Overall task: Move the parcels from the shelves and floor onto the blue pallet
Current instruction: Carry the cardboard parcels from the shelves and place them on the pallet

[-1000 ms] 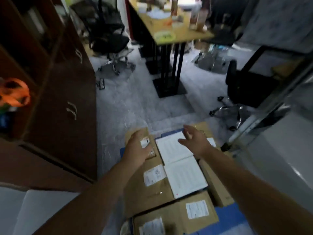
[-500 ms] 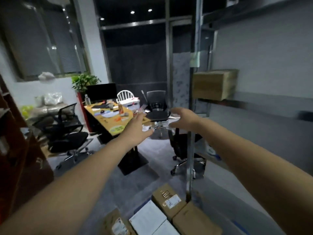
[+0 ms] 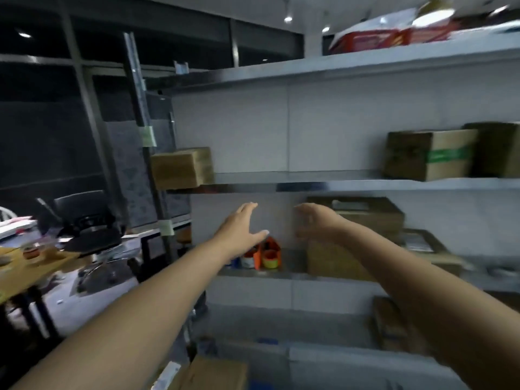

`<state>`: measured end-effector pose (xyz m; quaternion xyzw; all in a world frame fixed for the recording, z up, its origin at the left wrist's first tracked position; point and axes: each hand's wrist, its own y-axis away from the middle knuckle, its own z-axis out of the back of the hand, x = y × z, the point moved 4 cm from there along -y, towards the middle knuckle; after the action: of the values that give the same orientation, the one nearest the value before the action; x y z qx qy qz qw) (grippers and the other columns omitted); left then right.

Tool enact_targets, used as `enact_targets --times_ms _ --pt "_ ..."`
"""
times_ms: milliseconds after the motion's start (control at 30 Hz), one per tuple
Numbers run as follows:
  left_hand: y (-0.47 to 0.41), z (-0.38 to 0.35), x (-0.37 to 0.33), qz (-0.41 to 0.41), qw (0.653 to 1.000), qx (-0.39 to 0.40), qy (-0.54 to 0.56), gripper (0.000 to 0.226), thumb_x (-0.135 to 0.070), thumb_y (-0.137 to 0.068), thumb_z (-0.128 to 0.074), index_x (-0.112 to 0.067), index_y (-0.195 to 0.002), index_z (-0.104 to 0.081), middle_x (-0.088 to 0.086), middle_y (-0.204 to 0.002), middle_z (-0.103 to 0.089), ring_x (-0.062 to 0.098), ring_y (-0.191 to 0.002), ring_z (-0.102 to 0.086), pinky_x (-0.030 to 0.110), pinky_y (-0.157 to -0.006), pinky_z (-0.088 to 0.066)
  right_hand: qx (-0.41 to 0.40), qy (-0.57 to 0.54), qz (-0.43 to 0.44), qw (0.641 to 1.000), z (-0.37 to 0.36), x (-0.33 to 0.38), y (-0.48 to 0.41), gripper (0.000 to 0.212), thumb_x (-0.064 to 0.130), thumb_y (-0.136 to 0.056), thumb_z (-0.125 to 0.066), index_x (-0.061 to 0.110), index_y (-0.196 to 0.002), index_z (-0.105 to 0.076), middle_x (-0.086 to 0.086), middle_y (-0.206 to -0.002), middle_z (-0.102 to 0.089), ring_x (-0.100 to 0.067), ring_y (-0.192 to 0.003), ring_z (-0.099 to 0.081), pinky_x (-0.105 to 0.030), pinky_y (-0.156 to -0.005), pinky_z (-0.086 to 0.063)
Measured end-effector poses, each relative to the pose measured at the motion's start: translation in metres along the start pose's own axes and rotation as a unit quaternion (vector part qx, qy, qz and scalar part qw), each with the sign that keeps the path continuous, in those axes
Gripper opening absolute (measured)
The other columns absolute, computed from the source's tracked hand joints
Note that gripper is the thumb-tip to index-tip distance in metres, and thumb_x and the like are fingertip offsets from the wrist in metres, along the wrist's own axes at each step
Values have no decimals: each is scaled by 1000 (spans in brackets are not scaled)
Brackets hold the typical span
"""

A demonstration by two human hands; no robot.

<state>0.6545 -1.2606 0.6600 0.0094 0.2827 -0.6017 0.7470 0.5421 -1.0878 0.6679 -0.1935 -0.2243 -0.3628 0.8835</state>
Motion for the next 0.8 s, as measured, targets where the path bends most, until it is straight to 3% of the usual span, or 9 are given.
enact_targets --times_ms 133,267,433,800 --pt "-17 -67 -110 -106 992 61 21 79 -42 -90 -66 -20 -153 -25 1 -161 -21 20 -147 -21 35 -120 -20 -81 4 -75 994 82 -79 75 70 20 -83 -74 16 -145 -42 -5 -146 -46 -22 -132 -46 -32 -105 -42" --pt "-28 -121 -228 -193 975 101 48 79 -45 -88 -66 -22 -152 -27 -1 -160 -25 19 -147 -21 38 -119 -21 -138 2 -155 978 156 -152 152 73 21 -84 -74 20 -147 -39 -3 -147 -44 -23 -126 -50 -26 -87 -48" --pt "-35 -189 -381 -287 940 163 85 81 -46 -85 -69 -27 -151 -26 -4 -157 -27 18 -144 -26 39 -114 -26 -183 45 -243 952 244 -244 254 76 27 -83 -75 21 -149 -37 -2 -149 -43 -21 -135 -42 -34 -108 -35" --pt "-8 -343 -678 -429 856 238 161 80 -44 -86 -70 -18 -150 -31 6 -155 -32 23 -143 -29 39 -116 -26 -270 96 -408 867 401 -404 493 77 38 -85 -72 14 -149 -37 -5 -151 -41 -21 -140 -37 -33 -114 -30"
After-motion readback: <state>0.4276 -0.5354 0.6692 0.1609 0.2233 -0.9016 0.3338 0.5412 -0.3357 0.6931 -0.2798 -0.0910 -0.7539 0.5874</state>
